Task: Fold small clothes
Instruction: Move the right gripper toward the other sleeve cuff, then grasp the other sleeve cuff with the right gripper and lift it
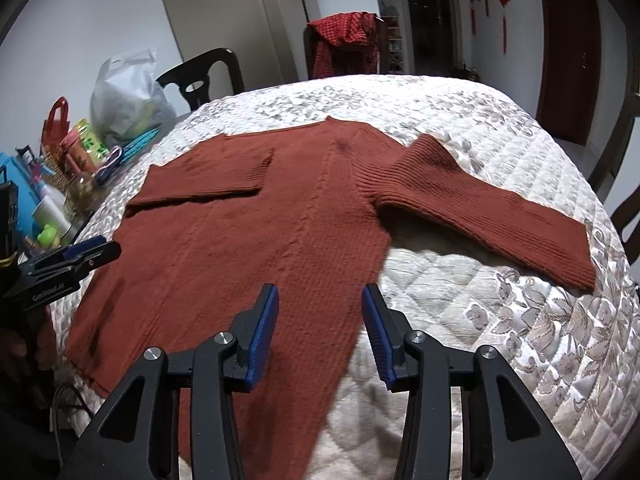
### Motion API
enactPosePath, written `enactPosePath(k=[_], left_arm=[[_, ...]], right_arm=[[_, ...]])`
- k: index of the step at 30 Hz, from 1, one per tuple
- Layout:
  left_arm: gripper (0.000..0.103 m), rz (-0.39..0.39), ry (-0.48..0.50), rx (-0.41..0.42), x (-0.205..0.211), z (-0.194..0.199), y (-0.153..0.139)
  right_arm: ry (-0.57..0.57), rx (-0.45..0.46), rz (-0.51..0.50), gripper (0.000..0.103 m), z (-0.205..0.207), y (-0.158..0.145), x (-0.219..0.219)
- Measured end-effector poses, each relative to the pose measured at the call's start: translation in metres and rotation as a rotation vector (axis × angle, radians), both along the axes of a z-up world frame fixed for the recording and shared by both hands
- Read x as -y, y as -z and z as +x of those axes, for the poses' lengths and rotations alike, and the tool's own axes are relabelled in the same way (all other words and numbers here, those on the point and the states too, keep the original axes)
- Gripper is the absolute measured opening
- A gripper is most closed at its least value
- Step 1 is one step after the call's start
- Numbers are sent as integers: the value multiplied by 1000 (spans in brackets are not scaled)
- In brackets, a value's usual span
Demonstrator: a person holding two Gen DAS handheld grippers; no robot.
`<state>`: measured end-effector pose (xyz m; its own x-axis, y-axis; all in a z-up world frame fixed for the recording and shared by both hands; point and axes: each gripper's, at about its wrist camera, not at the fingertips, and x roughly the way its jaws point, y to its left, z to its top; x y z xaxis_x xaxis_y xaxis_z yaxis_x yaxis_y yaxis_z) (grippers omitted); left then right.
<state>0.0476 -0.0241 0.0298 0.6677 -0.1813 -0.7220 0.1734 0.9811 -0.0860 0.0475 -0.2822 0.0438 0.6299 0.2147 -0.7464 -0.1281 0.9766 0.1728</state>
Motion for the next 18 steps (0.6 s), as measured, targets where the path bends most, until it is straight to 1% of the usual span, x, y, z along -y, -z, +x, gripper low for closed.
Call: enactPosePath(k=[8,14,16,18], left_arm=[[54,11,-6,-23,-1,13,9],[54,10,-12,-55,-3,17,20],[54,9,-12,-56,-3,18,21],[57,6,-9,-56,-3,18,21]], right_arm=[[115,-25,19,44,6,6,35],[249,-51,61,44,5,12,76],[291,-60,98,44,5,15,91],[312,-57,160,44,6,15,105]])
